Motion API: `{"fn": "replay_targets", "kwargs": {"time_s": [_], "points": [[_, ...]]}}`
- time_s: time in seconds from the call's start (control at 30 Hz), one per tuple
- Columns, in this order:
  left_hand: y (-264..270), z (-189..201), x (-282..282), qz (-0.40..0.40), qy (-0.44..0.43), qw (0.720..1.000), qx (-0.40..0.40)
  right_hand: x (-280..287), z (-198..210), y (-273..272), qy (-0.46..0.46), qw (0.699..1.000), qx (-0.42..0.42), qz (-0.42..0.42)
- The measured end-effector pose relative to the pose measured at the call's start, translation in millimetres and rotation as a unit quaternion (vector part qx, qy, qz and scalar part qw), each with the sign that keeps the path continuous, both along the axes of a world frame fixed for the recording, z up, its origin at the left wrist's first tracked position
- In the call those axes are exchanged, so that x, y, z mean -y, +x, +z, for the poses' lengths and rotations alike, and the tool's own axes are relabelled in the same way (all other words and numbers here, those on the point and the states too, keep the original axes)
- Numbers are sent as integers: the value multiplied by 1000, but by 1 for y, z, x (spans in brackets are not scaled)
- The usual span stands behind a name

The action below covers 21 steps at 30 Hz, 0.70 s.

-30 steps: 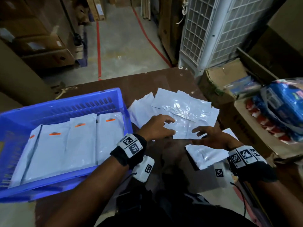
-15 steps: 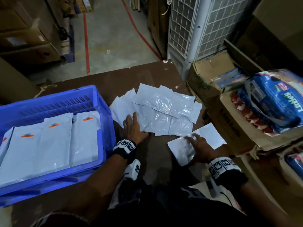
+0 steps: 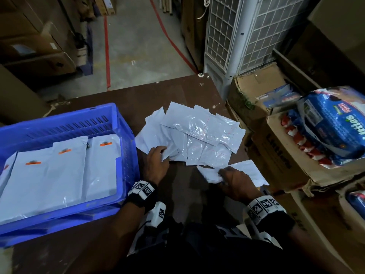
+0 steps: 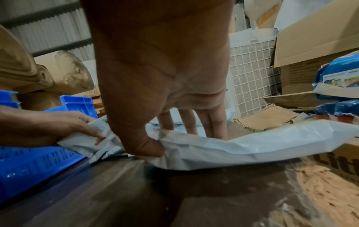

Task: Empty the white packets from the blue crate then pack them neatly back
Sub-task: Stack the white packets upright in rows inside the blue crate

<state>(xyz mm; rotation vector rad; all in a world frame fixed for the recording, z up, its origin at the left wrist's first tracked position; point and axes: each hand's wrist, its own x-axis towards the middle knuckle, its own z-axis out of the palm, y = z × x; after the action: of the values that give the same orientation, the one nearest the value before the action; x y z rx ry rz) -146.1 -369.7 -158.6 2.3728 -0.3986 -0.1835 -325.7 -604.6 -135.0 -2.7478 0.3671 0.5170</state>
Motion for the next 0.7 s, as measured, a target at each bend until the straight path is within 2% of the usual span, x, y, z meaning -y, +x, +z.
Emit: {"fn": "replay_targets", "kwargs": {"time_s": [0.1,0.27,0.37,0.47,0.57,0.7], "points": [[-8,21,1,11,-74,997,1,-3,10,4,27,997,70,-18],[-22,79,1,22,-213,976,-44,2,37,14,158,971,161,-82],[-28,108,1,24,-303,949,-84,3,52,21,275,927,238,-96],[-30,120,0,32,-359,924,-123,6,59,30,362,879,261,-170],[-32,122,-4,70,-400,899,-165,6,57,33,391,850,258,-240],[-34,120,-10,91,-423,882,-188,1,52,30,422,813,258,-307]]}}
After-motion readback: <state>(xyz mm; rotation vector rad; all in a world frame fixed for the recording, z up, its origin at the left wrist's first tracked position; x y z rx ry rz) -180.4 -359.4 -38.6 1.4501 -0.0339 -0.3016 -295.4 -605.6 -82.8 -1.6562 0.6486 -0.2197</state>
